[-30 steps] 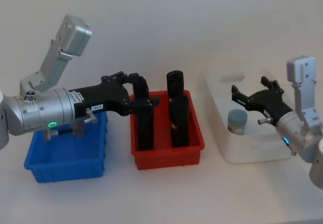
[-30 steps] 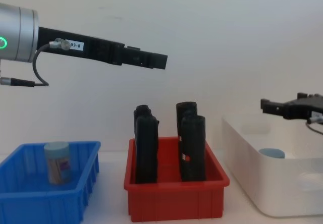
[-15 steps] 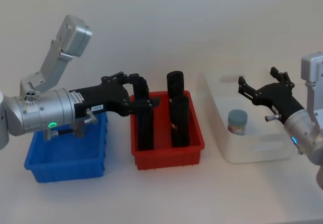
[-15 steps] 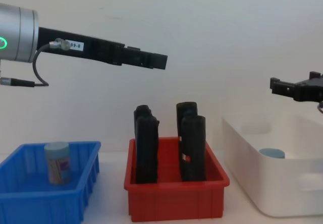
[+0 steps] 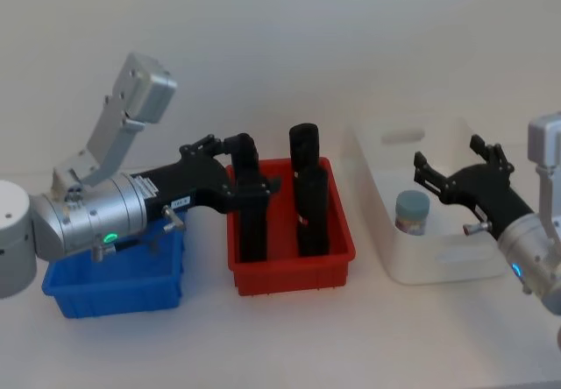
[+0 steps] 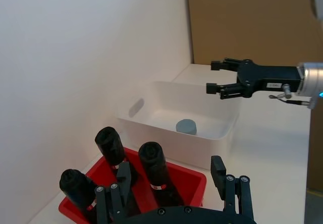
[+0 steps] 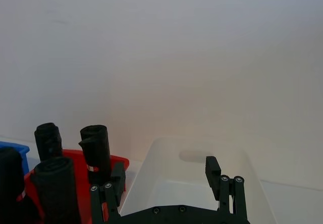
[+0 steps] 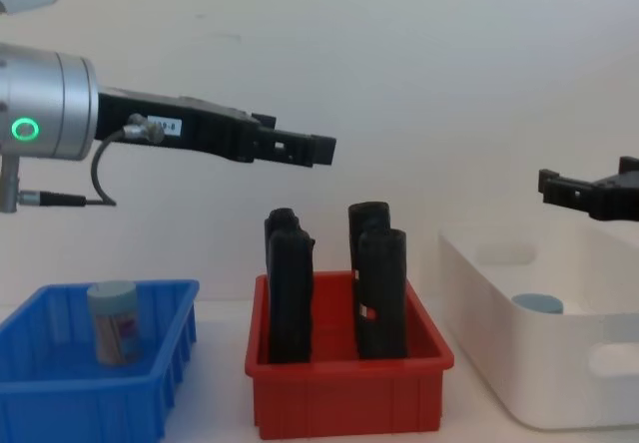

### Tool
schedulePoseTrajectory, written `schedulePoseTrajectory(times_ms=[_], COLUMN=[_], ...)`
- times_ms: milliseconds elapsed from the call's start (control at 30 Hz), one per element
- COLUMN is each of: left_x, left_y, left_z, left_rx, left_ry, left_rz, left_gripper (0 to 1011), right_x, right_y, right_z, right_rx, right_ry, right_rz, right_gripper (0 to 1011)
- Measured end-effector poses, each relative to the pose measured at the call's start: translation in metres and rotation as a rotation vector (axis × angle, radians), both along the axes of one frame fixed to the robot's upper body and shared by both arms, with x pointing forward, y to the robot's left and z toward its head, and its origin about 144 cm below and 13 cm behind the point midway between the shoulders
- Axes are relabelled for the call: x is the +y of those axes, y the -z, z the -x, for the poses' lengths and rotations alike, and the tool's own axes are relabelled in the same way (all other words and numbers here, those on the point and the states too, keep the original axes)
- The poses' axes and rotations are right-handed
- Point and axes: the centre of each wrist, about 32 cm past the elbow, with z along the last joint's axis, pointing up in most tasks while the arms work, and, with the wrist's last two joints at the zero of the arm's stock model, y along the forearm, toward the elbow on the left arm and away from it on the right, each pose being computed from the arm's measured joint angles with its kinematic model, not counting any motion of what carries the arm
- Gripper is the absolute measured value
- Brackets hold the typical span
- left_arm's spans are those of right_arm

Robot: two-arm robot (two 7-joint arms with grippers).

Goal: Pick the cotton swabs from the blue box and place them into the white box.

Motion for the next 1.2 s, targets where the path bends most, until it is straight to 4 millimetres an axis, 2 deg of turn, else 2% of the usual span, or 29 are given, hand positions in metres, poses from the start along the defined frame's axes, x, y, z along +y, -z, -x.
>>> schedulePoseTrajectory(times_ms=[1000,1200], left_x=[-0.041,-0.049], left_y=[0.061,0.072], left_z=[0.037,0.046], left_rx=[-0.135,-0.16], left_ry=[-0.241,-0.288], left_rz=[0.02,0.034], left_gripper=[1004,1004], right_x=[0.013,0.014], right_y=[0.008,0.007], right_z=[0.086,0.095], right_rx=[0.053,0.058], right_ry=[-0.052,-0.058], right_rz=[-0.02,-0.023], right_gripper=[1002,1001])
